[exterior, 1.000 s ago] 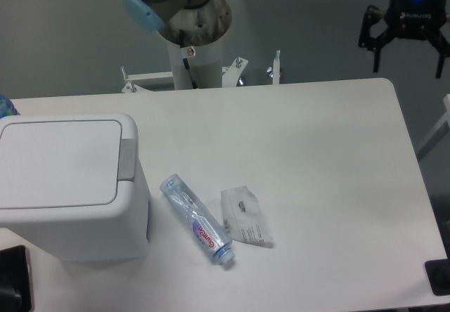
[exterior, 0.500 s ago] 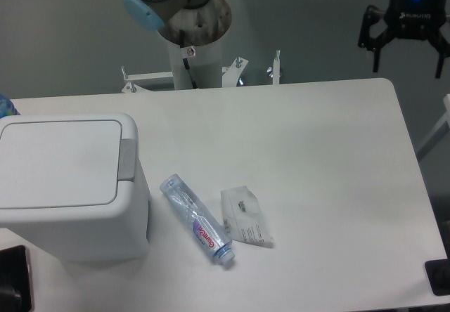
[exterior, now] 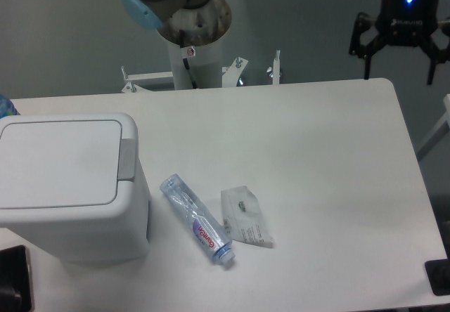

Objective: Open the trash can
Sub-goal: 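Move the open gripper across the table toward the white trash can lid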

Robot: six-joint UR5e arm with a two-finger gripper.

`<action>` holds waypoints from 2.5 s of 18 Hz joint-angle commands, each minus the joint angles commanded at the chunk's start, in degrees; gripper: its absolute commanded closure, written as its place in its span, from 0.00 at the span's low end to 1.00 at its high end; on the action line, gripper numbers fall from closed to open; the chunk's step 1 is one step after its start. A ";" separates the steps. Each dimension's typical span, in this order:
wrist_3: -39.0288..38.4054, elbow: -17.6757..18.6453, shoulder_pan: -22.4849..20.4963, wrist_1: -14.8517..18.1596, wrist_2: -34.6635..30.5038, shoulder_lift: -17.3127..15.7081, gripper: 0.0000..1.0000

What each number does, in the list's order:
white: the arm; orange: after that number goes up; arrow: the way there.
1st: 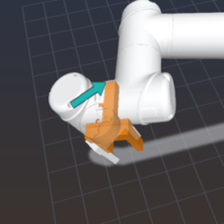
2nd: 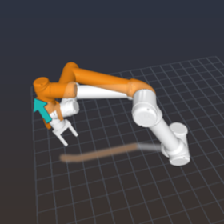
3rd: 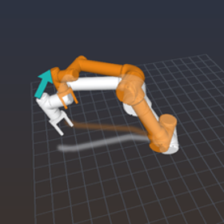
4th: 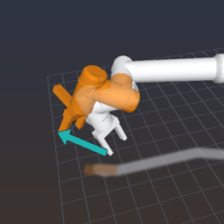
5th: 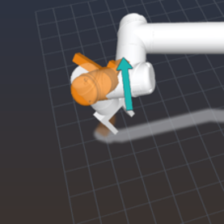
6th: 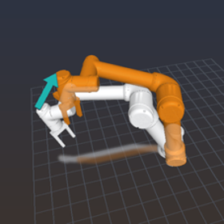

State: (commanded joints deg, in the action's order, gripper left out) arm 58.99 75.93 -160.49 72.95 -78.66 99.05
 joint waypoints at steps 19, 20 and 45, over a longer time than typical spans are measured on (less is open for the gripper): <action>-36.91 4.04 12.05 -1.41 13.34 0.09 0.00; -39.11 4.13 12.05 -1.50 15.54 0.17 0.00; -48.18 10.02 23.82 -6.16 15.47 -0.44 0.00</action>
State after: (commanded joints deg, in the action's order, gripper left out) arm 10.81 85.96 -136.67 66.80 -63.19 98.61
